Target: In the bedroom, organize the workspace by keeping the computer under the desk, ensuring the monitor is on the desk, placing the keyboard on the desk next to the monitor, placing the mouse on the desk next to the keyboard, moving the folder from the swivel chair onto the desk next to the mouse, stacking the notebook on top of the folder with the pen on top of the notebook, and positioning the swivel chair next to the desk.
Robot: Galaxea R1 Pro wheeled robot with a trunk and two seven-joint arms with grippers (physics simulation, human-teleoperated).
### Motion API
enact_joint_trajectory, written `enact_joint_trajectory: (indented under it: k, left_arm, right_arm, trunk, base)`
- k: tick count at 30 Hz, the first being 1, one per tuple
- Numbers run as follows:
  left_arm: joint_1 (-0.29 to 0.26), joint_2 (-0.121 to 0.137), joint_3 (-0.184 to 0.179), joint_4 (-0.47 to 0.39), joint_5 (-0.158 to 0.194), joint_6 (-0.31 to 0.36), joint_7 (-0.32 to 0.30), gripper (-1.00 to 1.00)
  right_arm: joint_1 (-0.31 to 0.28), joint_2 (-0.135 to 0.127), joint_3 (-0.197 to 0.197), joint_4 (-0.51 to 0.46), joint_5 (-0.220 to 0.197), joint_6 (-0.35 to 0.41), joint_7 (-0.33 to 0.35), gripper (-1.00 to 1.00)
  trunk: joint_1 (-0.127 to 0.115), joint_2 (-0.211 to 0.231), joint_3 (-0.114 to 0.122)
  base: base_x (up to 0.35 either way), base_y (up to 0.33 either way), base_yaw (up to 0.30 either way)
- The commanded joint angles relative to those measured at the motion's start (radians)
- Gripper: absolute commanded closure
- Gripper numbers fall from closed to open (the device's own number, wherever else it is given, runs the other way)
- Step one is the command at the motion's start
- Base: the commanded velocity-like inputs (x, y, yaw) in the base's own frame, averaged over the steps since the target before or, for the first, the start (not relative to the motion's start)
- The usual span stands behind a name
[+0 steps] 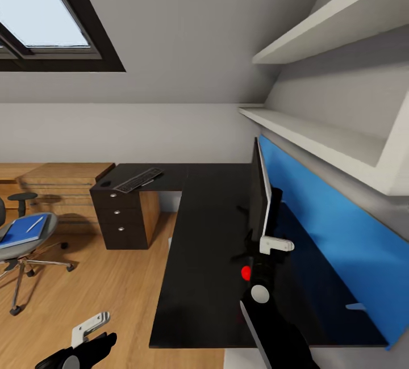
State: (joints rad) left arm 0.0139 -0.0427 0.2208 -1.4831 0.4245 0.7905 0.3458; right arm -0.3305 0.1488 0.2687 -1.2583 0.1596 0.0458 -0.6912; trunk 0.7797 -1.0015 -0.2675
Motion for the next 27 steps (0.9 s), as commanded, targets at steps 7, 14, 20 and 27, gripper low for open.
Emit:
enact_joint_trajectory:
  k: [7, 14, 20, 27]
  left_arm:
    - [0.000, -0.001, 0.031, -0.003, 0.013, 0.003, 0.007, -1.00]
    - [0.000, 0.000, 0.037, -0.003, 0.013, 0.003, 0.007, -1.00]
    - [0.000, 0.000, 0.080, -0.005, 0.013, 0.003, 0.007, -1.00]
    - [0.000, 0.000, 0.084, -0.007, 0.014, 0.003, 0.006, -1.00]
  right_arm:
    - [-0.001, 0.000, 0.001, 0.000, 0.008, 0.005, -0.005, -1.00]
    - [-0.001, 0.000, 0.003, 0.000, 0.007, 0.004, -0.005, -1.00]
    - [-0.001, 0.000, 0.004, 0.001, 0.006, 0.003, -0.004, -1.00]
    - [-0.001, -0.001, 0.004, 0.003, 0.005, 0.002, -0.003, -1.00]
  trunk:
    - [0.000, -0.001, -0.001]
    - [0.000, -0.001, -0.001]
    - [0.000, -0.001, -0.001]
    - [0.000, -0.001, -0.001]
  base:
    - [-0.003, -0.037, 0.000]
    - [-0.014, -0.078, 0.000]
    - [-0.001, -0.004, 0.000]
    - [0.000, 0.000, 0.000]
